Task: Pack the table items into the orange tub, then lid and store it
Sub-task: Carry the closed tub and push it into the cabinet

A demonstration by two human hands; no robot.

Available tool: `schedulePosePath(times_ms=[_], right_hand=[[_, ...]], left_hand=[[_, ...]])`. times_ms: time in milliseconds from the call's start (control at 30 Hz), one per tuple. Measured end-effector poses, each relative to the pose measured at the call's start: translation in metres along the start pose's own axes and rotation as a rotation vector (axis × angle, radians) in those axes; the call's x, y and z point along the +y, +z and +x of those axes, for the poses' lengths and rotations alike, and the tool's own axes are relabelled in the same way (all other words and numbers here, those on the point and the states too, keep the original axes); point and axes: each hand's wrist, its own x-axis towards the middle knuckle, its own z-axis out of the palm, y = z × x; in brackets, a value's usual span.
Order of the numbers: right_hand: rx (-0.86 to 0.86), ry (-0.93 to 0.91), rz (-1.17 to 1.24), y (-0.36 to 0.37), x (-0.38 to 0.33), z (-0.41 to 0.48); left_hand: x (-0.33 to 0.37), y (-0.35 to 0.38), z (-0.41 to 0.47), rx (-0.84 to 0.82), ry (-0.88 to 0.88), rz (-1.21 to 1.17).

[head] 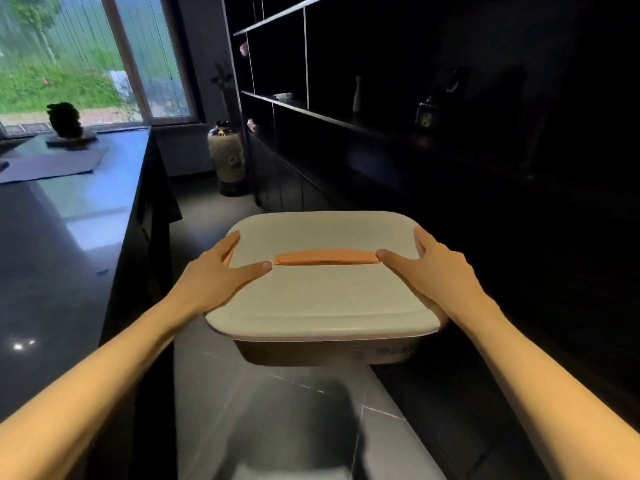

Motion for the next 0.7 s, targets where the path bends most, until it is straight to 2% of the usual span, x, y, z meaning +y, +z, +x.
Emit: schedulePosePath(times_ms=[300, 700], right_hand=[[-0.041, 0.053, -0.031, 0.120, -0.054, 0.220], [0.046, 0.189, -0.022, 0.227, -0.138, 0.468]], left_hand=[[-0.050, 0.032, 0.247, -0.060, 0.021, -0.089], [-0.083, 0.037, 0.579, -0.099, 0.118, -0.083]])
